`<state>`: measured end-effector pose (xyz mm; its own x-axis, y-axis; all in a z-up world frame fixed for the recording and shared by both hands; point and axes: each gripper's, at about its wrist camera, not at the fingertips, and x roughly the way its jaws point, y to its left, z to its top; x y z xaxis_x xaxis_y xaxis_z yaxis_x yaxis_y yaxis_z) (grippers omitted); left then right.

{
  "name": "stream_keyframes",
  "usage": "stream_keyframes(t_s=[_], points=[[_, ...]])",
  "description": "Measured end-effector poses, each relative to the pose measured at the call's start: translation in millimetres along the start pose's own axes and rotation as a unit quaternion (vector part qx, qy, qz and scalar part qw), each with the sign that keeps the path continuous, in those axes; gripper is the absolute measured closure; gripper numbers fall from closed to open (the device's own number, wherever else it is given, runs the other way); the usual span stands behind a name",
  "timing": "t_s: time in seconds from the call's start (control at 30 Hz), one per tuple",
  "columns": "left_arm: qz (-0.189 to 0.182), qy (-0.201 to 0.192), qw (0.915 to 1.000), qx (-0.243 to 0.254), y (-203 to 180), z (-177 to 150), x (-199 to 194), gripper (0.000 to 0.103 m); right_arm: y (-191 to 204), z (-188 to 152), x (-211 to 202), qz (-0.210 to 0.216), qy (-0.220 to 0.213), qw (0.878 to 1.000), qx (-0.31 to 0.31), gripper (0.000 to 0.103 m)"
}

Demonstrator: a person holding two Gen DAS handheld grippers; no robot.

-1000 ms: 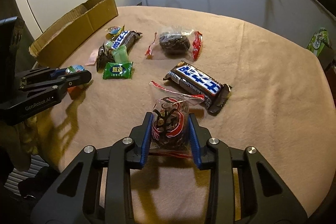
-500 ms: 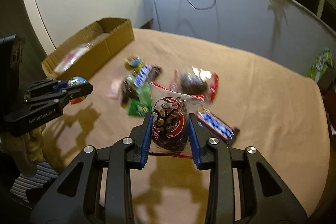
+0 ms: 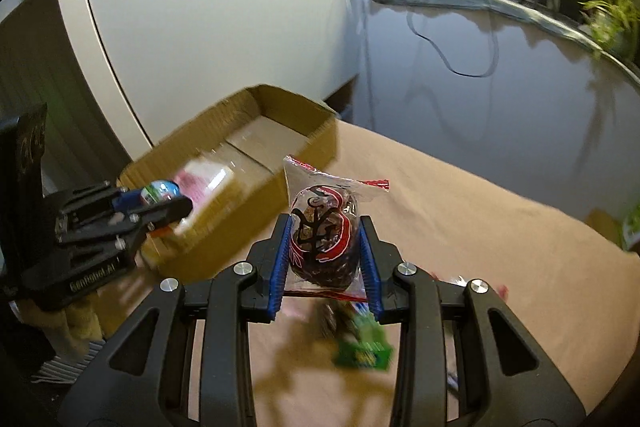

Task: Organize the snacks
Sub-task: 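Carry the pastry bag and cup snack into the box with both tools and release, then move both tools back over the scattered snacks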

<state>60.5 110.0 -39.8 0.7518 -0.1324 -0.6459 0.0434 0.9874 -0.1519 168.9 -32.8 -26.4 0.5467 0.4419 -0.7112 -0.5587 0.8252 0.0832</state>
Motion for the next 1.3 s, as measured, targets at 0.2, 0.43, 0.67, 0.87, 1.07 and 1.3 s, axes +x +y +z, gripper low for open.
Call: stream_keyframes(t_s=[0.2,0.43,0.67,0.87,1.07,1.3], points=[[0.010,0.001,0.9999,-0.005,15,9,9,0.081,16,32,36,0.023,0.007,1.000,-0.017,0.069],[0.020,0.004,0.9998,-0.006,26,18,20,0.081,22,55,75,0.038,0.022,0.999,-0.021,0.069],[0.027,0.008,0.9996,-0.006,32,22,29,0.081,26,65,108,0.047,0.039,0.998,-0.021,0.069],[0.033,0.009,0.9994,-0.005,32,22,32,0.081,30,67,121,0.054,0.044,0.997,-0.025,0.069],[0.041,0.006,0.9991,-0.004,32,22,29,0.068,34,71,120,0.060,0.036,0.997,-0.027,0.059],[0.046,-0.006,0.9989,0.000,28,21,19,0.066,34,73,105,0.054,0.021,0.998,-0.022,0.048]])
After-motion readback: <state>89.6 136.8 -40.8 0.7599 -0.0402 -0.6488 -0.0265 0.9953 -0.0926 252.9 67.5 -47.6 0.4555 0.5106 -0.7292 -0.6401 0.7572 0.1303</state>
